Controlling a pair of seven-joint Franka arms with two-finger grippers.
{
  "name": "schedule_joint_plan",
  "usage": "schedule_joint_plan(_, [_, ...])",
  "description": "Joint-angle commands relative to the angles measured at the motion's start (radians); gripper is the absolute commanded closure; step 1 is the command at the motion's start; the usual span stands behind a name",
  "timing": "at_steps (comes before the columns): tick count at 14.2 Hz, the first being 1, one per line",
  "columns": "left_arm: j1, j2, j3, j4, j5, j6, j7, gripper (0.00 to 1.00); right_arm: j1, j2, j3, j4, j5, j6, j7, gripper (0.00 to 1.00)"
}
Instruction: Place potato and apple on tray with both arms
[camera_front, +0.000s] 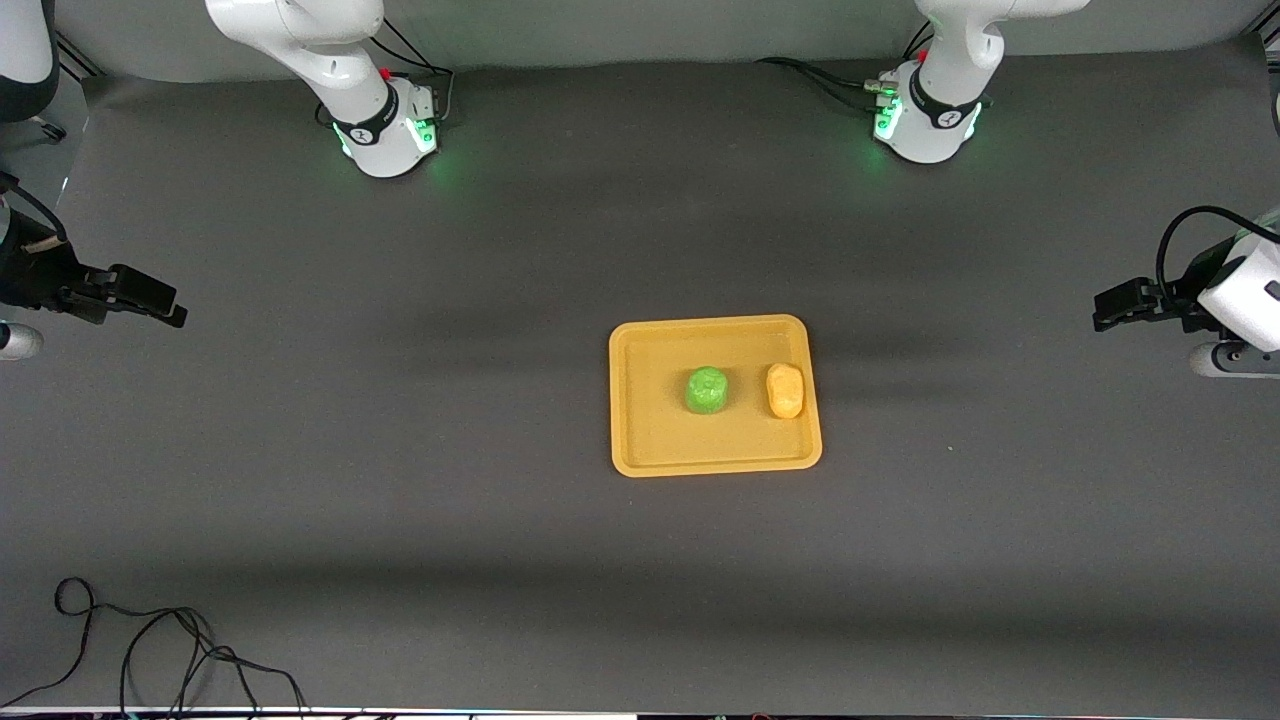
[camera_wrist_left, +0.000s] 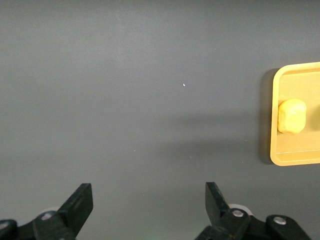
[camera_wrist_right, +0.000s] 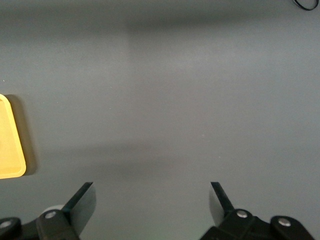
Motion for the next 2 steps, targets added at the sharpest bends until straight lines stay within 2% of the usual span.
schedule_joint_plan(1, [0.000,-0.008,-0.002,-0.005,0.005,0.029,0.014,0.00,-0.007,-0.016,-0.003,-0.015,0.024,0.009,-0.029,0.00])
schedule_joint_plan(2, [0.000,-0.008,-0.002,-0.005,0.005,0.029,0.014,0.00,-0.007,-0.016,-0.003,-0.015,0.024,0.009,-0.029,0.00])
